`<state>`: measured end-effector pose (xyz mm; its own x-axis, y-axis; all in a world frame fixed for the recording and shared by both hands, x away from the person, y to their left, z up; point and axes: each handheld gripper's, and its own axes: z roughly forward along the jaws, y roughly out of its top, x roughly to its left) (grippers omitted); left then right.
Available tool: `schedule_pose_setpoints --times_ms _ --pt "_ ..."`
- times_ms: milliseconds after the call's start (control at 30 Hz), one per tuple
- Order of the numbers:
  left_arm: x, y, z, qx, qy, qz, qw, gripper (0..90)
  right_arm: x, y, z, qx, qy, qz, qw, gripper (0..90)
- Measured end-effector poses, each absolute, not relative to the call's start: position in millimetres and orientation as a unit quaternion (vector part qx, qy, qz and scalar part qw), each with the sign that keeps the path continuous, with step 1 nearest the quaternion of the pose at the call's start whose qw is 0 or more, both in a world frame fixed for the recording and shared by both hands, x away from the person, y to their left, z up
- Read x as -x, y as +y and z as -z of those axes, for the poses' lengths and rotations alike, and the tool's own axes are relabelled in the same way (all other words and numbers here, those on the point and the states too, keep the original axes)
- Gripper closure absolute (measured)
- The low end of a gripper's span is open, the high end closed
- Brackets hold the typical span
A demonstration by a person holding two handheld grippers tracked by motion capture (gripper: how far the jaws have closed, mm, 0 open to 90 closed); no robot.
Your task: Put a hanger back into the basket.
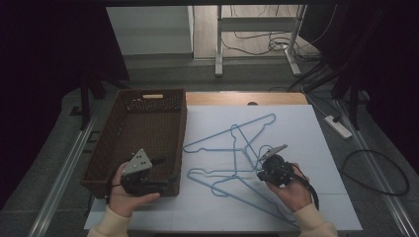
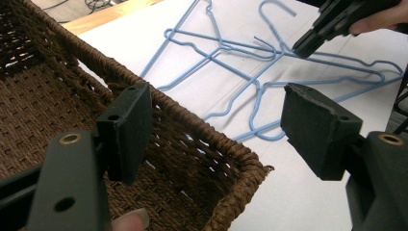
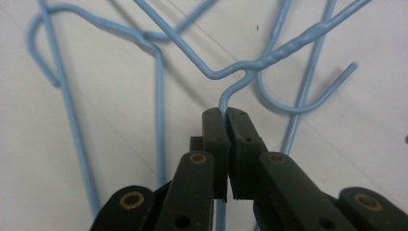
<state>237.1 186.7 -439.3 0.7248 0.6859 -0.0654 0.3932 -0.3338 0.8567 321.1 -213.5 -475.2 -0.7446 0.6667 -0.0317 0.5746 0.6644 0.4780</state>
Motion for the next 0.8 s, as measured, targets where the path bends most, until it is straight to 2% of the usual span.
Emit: schedule_pose_setpoints --times_ms 467,800 --pt "-234.9 175.1 437.3 -0.81 0.323 -0.151 0.465 28.1 -302.6 -227.3 443.7 -0.283 0.902 -0.321 0.063 88.2" --pt "-234.7 157.8 432.1 -0.822 0.305 -0.144 0.459 28.1 -284.1 -226.4 415.2 -0.246 0.902 -0.345 0.085 88.2"
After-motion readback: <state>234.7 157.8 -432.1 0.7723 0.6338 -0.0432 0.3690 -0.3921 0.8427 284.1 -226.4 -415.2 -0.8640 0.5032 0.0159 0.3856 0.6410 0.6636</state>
